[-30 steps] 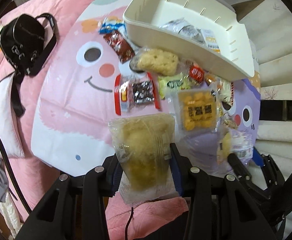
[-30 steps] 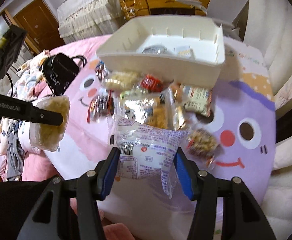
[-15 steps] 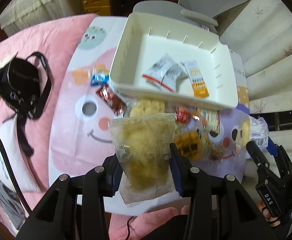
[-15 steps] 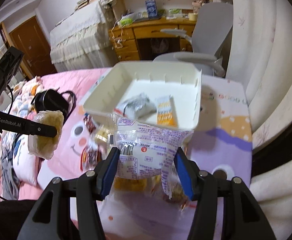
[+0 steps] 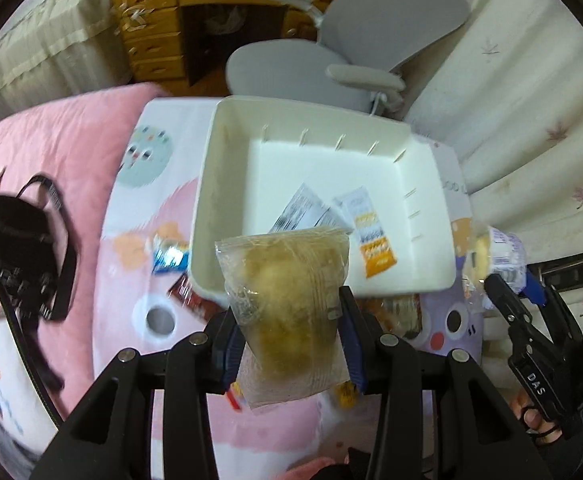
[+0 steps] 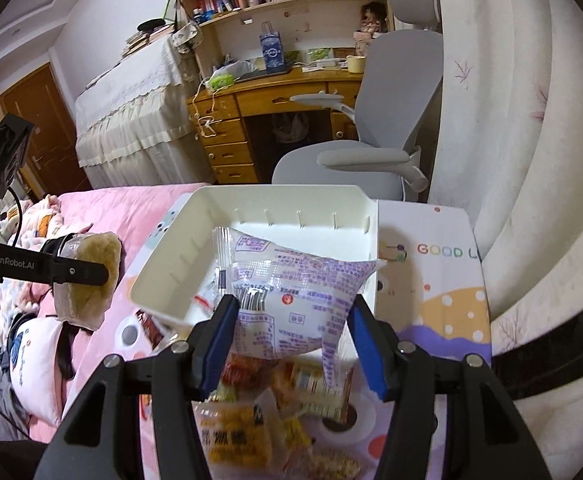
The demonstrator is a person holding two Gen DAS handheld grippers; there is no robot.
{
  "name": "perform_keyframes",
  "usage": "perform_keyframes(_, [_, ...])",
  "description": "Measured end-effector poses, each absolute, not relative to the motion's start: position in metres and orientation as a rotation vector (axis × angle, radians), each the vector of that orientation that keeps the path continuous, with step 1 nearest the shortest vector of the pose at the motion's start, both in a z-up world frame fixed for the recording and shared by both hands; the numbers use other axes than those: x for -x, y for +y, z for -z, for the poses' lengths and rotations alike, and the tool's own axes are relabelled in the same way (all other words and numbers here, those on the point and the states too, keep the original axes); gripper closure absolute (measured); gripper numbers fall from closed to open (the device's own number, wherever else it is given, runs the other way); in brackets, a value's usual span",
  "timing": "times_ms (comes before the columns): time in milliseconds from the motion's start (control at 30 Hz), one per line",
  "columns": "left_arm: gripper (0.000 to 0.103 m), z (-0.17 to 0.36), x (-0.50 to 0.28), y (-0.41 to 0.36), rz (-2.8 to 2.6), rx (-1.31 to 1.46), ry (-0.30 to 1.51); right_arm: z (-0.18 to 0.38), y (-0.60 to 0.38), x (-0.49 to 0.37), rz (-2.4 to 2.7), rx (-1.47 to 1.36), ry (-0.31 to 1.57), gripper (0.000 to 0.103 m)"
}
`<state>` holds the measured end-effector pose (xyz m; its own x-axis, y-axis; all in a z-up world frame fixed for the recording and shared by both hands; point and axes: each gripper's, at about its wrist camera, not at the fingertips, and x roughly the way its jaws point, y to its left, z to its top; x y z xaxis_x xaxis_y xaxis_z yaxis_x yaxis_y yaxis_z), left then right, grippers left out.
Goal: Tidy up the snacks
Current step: 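Lower both bags into the white tray and open both tools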
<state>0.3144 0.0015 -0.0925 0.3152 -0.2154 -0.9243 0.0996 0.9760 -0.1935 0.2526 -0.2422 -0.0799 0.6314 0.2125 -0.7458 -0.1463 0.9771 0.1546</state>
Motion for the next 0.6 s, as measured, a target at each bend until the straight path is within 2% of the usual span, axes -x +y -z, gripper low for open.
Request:
perform_keyframes(400, [0.062,0.142,-0.364,0.012,0.214,0.161,1.211,0.119,-0.243,-0.290,-0.112,-0.120,0.883,0.046])
perform_keyframes(500, [0.062,0.149,-0.371,0.014,0.204,0.171,1.207,0.126,-0.243,-0.296,-0.097,-0.132,0.899,0.043])
perform_keyframes(600, [0.053,0.148,-0.371,0.014,0.209,0.180,1.189,0.129,-0.245,-0.297,-0.095,-0.155,0.910,0.043])
